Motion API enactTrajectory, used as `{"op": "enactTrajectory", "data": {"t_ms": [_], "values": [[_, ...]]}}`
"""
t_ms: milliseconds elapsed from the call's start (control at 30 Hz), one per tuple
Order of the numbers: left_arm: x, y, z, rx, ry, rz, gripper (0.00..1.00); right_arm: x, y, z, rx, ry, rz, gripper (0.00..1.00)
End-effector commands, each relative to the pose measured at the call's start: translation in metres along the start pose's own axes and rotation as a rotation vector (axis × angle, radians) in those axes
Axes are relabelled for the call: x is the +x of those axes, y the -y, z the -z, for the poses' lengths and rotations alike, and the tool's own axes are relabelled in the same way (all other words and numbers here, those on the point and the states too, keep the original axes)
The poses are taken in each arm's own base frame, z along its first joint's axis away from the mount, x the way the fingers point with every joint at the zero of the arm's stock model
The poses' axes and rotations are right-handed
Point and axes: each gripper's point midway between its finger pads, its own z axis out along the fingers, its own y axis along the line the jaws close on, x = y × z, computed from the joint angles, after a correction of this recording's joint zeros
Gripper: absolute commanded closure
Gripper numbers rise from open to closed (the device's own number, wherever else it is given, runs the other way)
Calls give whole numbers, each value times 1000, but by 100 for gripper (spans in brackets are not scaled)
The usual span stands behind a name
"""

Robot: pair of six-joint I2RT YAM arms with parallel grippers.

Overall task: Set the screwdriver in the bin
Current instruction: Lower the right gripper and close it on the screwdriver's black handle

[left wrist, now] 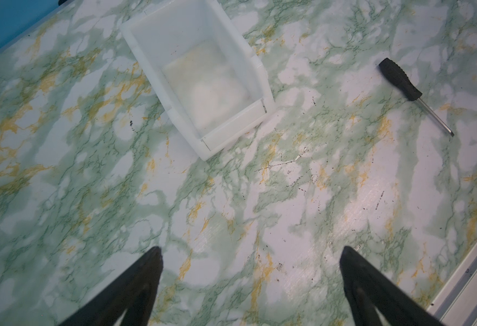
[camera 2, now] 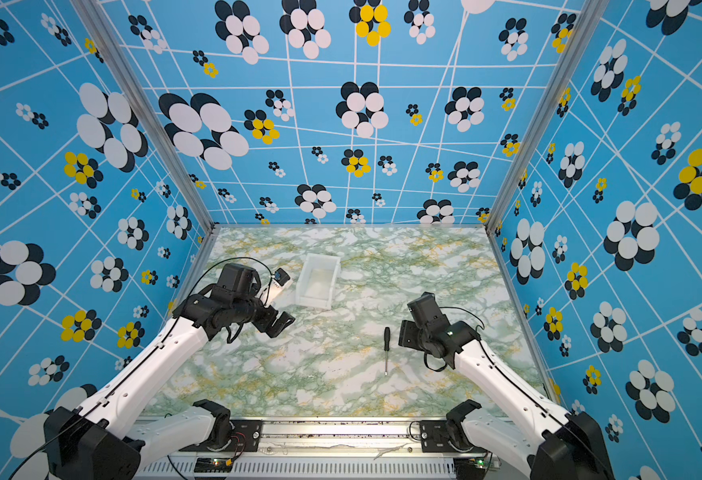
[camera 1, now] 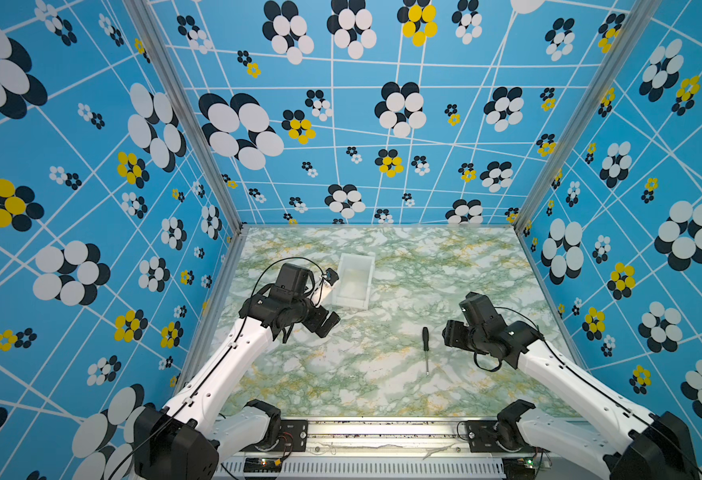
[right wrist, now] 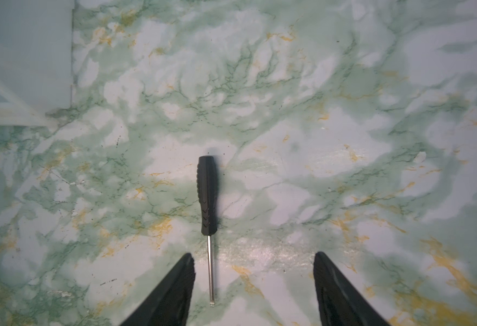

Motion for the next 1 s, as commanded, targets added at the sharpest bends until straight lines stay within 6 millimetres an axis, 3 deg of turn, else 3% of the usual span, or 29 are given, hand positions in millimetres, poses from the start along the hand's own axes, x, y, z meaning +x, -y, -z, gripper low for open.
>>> {"op": "enactTrajectory", "data": {"t_ms": [0,367,467,967], "values": [[-3,0,3,-3,14,18,1,-3,-7,-5,30,-16,31,31],[-4,-3,5,-16,20,37,1,6,-51,-35,-10,-110,115,32],[-3,-3,5,-17,20,39,1,9,-60,-45,-5,-149,141,38],[-2,-3,6,-10,31,60,1,20,-58,-81,111,-215,177,48]]}}
